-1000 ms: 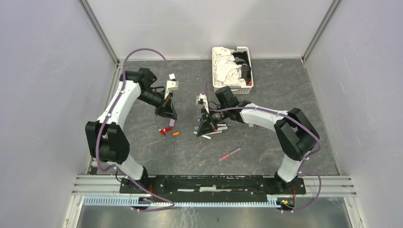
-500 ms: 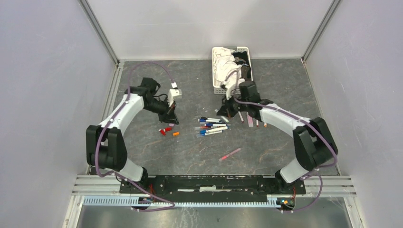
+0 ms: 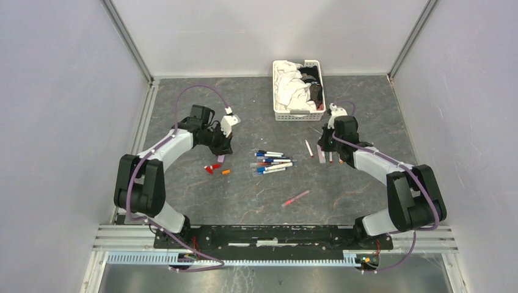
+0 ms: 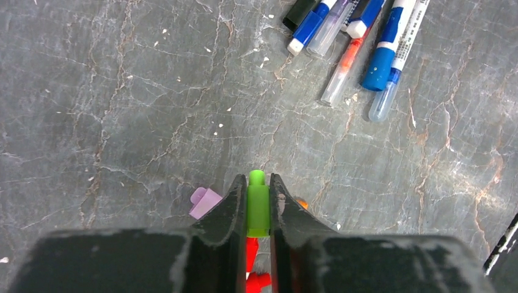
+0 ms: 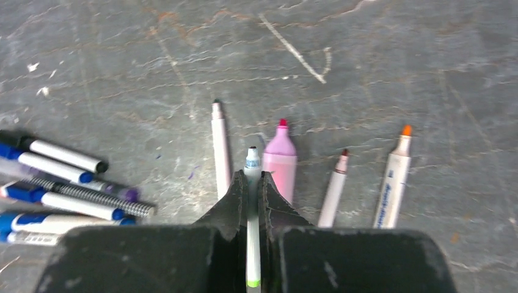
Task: Open the pen caps
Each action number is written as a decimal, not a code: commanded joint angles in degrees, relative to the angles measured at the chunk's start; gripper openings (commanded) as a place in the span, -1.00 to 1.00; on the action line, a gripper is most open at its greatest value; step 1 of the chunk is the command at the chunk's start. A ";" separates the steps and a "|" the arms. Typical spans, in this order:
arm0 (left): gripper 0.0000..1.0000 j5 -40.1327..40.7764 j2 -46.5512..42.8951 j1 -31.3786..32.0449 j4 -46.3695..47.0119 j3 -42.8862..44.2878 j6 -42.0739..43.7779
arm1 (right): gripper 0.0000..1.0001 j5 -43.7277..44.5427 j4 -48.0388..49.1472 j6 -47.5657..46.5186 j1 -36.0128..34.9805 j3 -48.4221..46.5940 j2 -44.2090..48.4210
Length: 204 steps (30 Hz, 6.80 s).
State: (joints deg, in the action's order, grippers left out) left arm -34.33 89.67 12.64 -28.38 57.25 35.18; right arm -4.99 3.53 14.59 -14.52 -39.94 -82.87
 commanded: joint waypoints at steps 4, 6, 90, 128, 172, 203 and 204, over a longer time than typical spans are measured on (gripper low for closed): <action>-0.39 0.39 0.71 0.63 5.00 -1.53 -2.39 | -1.00 16.40 2.56 -1.34 0.10 -0.75 0.71; -0.28 -0.15 0.69 0.69 4.70 -1.53 -2.24 | -1.00 16.21 3.25 -1.84 0.17 -0.66 -0.19; 1.00 -6.00 -17.14 -5.55 -20.06 11.42 -6.06 | -1.00 -8.33 -3.90 -24.52 -21.22 -24.02 -21.68; 0.32 -24.87 -7.10 1.24 -25.67 12.08 7.09 | -1.00 -44.00 -7.35 -17.31 -27.33 -29.98 -11.75; -0.96 -24.22 -9.47 -0.01 -32.37 14.91 14.39 | -1.00 -50.29 -3.40 -11.89 -27.07 -24.31 -15.40; -0.45 -1.55 -1.63 -12.56 -3.27 -3.98 5.67 | -1.00 11.18 -1.44 -5.27 -9.87 -7.51 -5.63; -0.37 -1.68 -1.53 -12.56 -2.99 -4.19 5.53 | -1.00 12.04 -0.60 -4.79 -9.42 -6.84 -5.64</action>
State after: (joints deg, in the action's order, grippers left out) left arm -38.63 87.96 0.10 -38.94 53.91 44.84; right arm -4.84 -0.73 6.90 -24.95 -48.47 -89.67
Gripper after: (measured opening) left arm 0.259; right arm 0.051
